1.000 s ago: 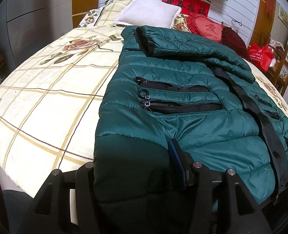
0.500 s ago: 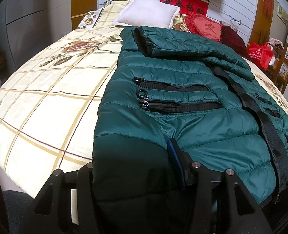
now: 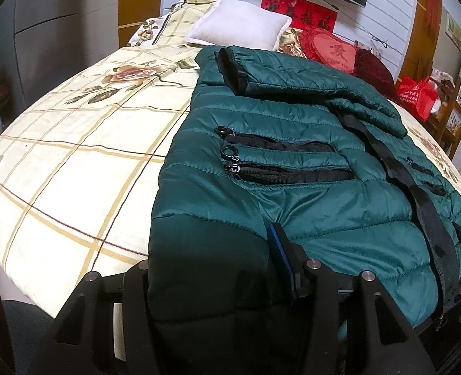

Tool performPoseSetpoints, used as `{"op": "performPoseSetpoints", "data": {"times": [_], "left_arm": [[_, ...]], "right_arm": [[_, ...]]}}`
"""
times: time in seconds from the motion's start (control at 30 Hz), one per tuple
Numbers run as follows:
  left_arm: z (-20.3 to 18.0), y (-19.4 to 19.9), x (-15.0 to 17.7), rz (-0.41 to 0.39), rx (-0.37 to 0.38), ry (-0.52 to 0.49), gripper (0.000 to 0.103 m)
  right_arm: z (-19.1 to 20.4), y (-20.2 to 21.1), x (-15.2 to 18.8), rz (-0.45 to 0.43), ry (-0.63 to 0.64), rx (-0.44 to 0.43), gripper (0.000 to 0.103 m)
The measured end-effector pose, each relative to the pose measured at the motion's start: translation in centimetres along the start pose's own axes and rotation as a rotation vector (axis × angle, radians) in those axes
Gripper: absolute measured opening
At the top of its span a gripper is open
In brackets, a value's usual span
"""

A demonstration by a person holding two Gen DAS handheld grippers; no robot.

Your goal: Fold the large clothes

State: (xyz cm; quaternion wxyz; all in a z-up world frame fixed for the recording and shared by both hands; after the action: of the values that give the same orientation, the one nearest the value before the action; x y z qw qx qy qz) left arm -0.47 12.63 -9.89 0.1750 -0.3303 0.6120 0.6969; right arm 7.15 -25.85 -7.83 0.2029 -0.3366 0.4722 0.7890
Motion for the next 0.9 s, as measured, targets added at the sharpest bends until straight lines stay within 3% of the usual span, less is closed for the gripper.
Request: {"op": "performPoseSetpoints", "data": {"times": [0.53,0.73,0.9], "left_arm": [[-0.2,0.1,0.0,0.010,-0.005,-0.018,0.038],[-1.2,0.6,0.1,-0.013,-0.018,-0.086,0.019],[-1.2,0.7,0.0,-0.014,-0.020,-0.093,0.018]], "right_arm": [[0.2,-0.2,0.0,0.012,0.011,0.007,0.038],[0.3,0.0,-0.1,0.012,0.017,-0.003,0.028],[0.4,0.6,-0.4,-0.008,0.014,-0.008,0.022]]}}
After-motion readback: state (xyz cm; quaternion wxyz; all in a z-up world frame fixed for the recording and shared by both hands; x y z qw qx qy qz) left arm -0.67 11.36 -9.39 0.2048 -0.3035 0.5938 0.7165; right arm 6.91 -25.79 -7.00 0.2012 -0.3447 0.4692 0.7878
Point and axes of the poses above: each gripper's, at about its wrist camera, not at the fingertips, and y roughly against the way its jaws point, z to its left, x to its underside, the point moved 3 cm from there along -y, roughly the way its jaws point, and after that the axes turned 14 degrees about -x, right-handed, at the moved point
